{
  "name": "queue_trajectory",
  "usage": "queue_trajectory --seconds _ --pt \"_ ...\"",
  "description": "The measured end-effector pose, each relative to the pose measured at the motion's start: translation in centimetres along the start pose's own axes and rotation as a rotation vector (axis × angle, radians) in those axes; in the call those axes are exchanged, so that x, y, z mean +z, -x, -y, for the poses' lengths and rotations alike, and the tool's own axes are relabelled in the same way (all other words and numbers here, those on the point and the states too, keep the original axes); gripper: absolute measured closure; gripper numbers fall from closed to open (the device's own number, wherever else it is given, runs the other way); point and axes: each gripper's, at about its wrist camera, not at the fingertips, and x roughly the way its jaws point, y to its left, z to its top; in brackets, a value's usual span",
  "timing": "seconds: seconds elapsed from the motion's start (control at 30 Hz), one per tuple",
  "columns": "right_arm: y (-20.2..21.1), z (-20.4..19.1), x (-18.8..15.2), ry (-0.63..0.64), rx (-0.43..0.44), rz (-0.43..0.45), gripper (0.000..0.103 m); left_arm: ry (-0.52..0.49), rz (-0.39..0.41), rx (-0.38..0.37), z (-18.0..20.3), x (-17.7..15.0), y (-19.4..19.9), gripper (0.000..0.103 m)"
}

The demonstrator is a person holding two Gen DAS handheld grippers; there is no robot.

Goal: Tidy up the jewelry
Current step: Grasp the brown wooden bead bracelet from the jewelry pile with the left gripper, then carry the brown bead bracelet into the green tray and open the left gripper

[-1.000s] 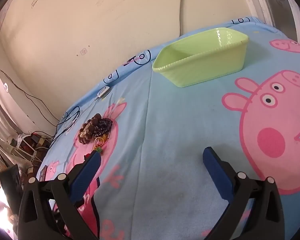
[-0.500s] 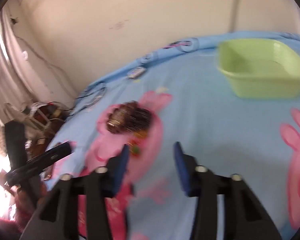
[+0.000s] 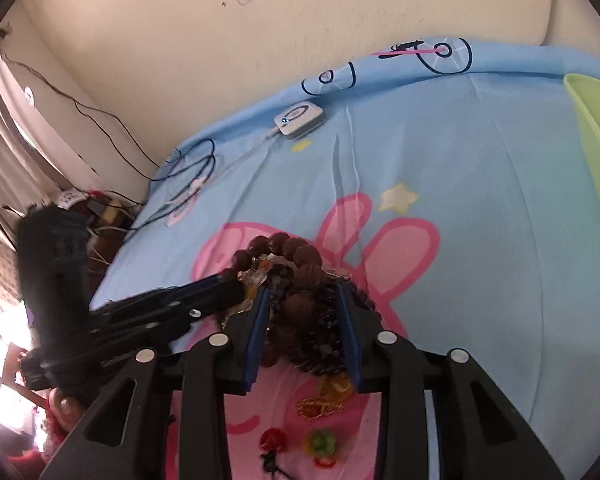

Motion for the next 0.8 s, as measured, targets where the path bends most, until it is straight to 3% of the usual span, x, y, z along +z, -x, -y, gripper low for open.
queue_trajectory --seconds 0.17,0.27,0.4,0.6,0.8 --pt "1.3 -1.5 -1.8 0.024 0.08 -0.04 0.103 0.013 -0.016 -0.044 0.2 -2.3 2.1 0.088" --pt "2.0 -2.1 -5.1 0.014 0.15 -0.094 0.103 -0.002 -0.028 -0.076 1.2 -6.2 3.8 0.088" --pt "4.5 -2.4 -6.9 0.01 0.185 -0.013 0.103 -0.001 -0.007 -0.084 1.8 -8.1 5.6 0.088" --pt "9.2 -0.1 -4.8 -0.025 0.184 0.15 0.103 -0.107 0.103 -0.116 7.0 -3.4 6.8 0.088" --pt "16.8 6.7 -1.2 -0.112 0.058 0.375 0.103 -0.226 0.122 -0.203 16.6 3.2 1.6 0.088"
